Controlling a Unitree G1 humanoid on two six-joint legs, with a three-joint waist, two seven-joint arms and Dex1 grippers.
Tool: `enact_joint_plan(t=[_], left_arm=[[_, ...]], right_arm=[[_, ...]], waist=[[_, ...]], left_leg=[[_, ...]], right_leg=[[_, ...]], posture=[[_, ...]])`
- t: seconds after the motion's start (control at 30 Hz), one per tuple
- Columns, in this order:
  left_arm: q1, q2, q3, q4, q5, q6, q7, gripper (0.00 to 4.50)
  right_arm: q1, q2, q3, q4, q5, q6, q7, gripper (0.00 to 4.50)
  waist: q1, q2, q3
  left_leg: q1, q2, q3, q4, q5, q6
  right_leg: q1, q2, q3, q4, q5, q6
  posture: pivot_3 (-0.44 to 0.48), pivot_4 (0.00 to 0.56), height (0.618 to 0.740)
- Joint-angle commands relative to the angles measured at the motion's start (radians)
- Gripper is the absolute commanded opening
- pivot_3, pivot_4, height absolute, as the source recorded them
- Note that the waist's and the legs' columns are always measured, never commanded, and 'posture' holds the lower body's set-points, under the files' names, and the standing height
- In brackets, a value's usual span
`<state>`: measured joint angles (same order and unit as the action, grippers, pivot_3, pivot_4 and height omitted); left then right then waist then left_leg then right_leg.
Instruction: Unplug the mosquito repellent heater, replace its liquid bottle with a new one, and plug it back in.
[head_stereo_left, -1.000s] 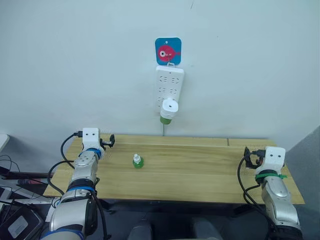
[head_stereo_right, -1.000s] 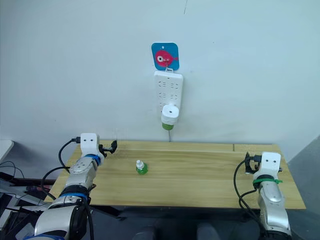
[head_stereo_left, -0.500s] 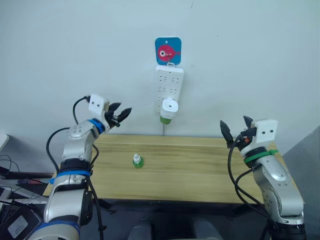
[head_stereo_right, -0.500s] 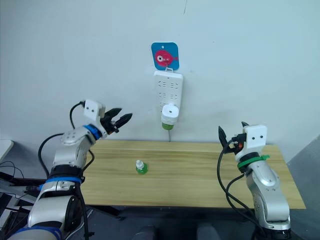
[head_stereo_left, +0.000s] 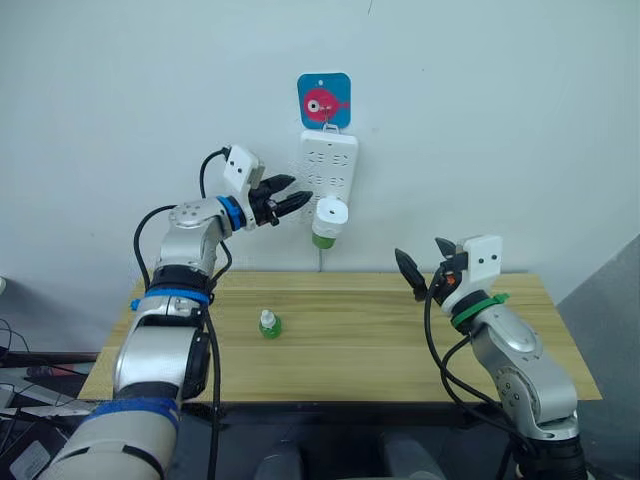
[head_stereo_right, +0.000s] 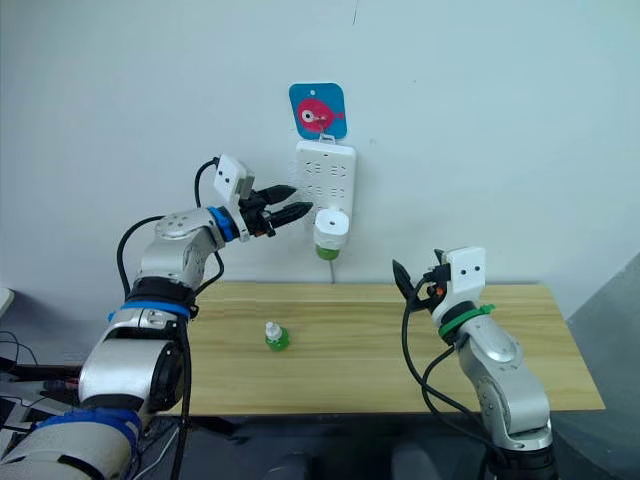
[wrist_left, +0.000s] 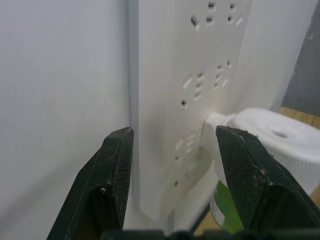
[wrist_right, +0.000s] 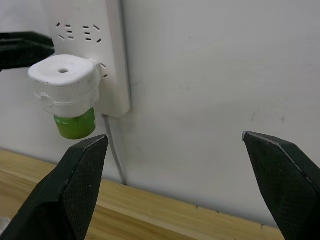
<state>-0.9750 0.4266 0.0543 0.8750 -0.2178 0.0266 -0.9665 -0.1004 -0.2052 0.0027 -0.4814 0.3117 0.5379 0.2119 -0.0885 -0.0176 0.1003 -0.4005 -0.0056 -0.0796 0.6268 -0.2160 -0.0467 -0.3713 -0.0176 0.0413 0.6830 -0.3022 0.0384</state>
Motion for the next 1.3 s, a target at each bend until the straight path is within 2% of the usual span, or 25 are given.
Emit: enact_joint_plan(t=[0.03,0.5,0.6,0.87,1.3], left_arm=[[-0.055,-0.004,0.004,0.059,0.022,-0.061,-0.006,2.77],[-0.205,-0.073,-0.004,0.291,0.093,-0.158,-0.083,2.77],[-0.226,-0.086,0.001,0.306,0.093,-0.156,-0.129,2.77],[-0.256,-0.063,0.020,0.347,0.104,-0.157,-0.117,2.77],[-0.281,-0.109,0.052,0.318,0.072,-0.078,-0.286,2.77]], right_arm=[[-0.007,0.003,0.002,-0.068,0.004,0.005,-0.009,4.50],[-0.017,-0.010,-0.002,-0.080,-0.002,0.045,-0.004,4.50],[-0.013,-0.008,0.003,-0.082,-0.003,0.049,-0.005,4.50],[0.004,-0.004,0.003,-0.103,-0.009,0.059,-0.017,4.50],[-0.018,-0.006,-0.003,-0.097,0.005,0.084,-0.011,4.50]], waist=[[0.000,0.000,0.001],[0.001,-0.002,0.015],[0.001,-0.002,0.023],[-0.001,-0.002,0.035],[0.001,-0.002,0.056]], left_leg=[[0.000,0.000,0.000,0.000,0.000,0.000],[-0.001,-0.001,0.000,0.000,0.000,0.001],[-0.001,-0.001,0.000,0.000,0.000,0.001],[-0.003,-0.001,0.000,0.000,-0.001,0.002],[-0.005,-0.001,-0.001,0.001,-0.001,0.003]], right_leg=[[0.000,0.000,0.000,0.000,0.000,0.000],[0.000,0.000,0.000,-0.001,-0.001,0.002],[0.000,0.000,0.000,-0.001,-0.001,0.002],[-0.002,0.000,0.000,-0.001,-0.002,0.003],[-0.002,-0.001,0.000,-0.001,-0.002,0.003]], posture=[[-0.130,0.117,0.740],[-0.130,0.138,0.740],[-0.134,0.144,0.740],[-0.156,0.155,0.740],[-0.146,0.171,0.740]])
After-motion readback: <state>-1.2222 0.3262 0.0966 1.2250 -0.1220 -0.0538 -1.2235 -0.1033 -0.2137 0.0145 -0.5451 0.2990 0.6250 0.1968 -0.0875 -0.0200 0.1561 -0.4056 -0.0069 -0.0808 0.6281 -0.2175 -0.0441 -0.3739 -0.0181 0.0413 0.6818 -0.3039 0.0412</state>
